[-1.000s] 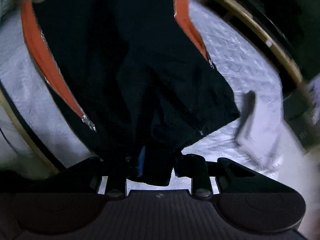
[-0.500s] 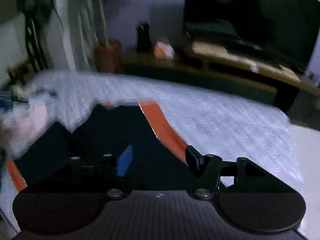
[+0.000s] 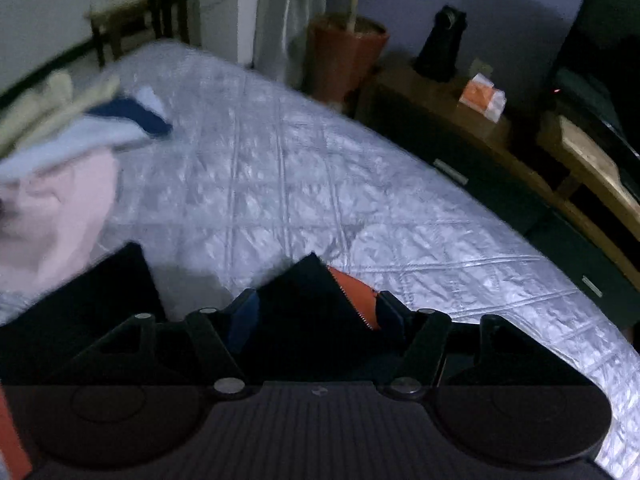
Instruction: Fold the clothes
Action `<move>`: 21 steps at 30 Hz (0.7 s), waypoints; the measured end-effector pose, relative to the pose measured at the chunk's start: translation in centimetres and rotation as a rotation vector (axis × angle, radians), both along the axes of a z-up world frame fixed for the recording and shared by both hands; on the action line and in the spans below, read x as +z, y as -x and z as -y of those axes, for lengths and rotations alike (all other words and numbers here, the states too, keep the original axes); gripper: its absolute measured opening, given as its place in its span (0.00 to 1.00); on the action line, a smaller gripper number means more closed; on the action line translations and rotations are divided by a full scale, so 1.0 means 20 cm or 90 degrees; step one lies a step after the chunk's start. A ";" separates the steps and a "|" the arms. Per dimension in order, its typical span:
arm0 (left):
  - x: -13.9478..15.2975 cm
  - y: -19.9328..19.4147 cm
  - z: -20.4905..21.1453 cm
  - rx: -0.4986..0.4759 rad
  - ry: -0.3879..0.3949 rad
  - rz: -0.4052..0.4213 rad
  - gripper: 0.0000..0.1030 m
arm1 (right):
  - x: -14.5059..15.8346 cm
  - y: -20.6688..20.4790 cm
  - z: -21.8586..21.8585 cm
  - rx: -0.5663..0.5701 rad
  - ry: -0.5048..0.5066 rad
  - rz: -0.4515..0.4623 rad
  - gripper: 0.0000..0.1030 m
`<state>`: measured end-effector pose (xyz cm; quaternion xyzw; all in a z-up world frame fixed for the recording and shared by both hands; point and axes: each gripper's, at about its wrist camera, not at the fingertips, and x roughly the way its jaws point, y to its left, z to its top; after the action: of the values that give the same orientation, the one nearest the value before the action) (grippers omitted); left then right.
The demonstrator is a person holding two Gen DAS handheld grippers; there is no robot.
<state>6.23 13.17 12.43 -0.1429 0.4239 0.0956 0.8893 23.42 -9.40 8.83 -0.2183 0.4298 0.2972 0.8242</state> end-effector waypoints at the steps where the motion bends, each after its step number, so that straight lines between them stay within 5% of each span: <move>1: 0.00 0.00 -0.01 -0.001 0.006 0.000 0.88 | -0.03 -0.01 0.00 -0.004 0.006 -0.006 0.73; 3: 0.01 0.01 -0.02 -0.003 0.013 0.005 0.88 | -0.09 -0.04 0.01 -0.027 0.007 -0.015 0.57; 4: 0.02 0.02 -0.02 -0.003 0.014 0.007 0.88 | -0.11 -0.05 0.02 -0.047 -0.020 -0.033 0.15; 5: 0.03 0.02 -0.03 -0.003 0.016 0.010 0.88 | -0.12 -0.07 0.04 -0.067 -0.046 -0.051 0.00; 8: 0.04 0.03 -0.05 -0.001 0.023 0.016 0.88 | -0.05 -0.06 0.07 -0.102 -0.125 -0.025 0.00; 12: 0.04 0.05 -0.08 0.008 0.036 0.017 0.88 | 0.28 -0.03 0.07 -0.104 -0.241 0.079 0.00; 13: 0.04 0.06 -0.09 0.009 0.037 0.017 0.88 | 0.32 -0.02 0.04 -0.078 -0.220 0.105 0.06; 16: 0.04 0.07 -0.10 0.003 0.030 0.012 0.88 | 0.33 0.00 -0.07 -0.006 -0.115 0.134 0.79; 18: 0.04 0.08 -0.12 0.000 0.022 0.014 0.88 | 0.19 0.00 -0.12 0.025 -0.017 0.089 0.65; 21: 0.04 0.09 -0.16 0.004 0.018 0.010 0.89 | -0.03 -0.03 -0.09 -0.011 0.020 0.022 0.57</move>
<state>4.43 16.40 13.16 -0.1573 0.4179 0.0916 0.8901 24.08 -7.67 8.25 -0.2327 0.4217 0.2793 0.8307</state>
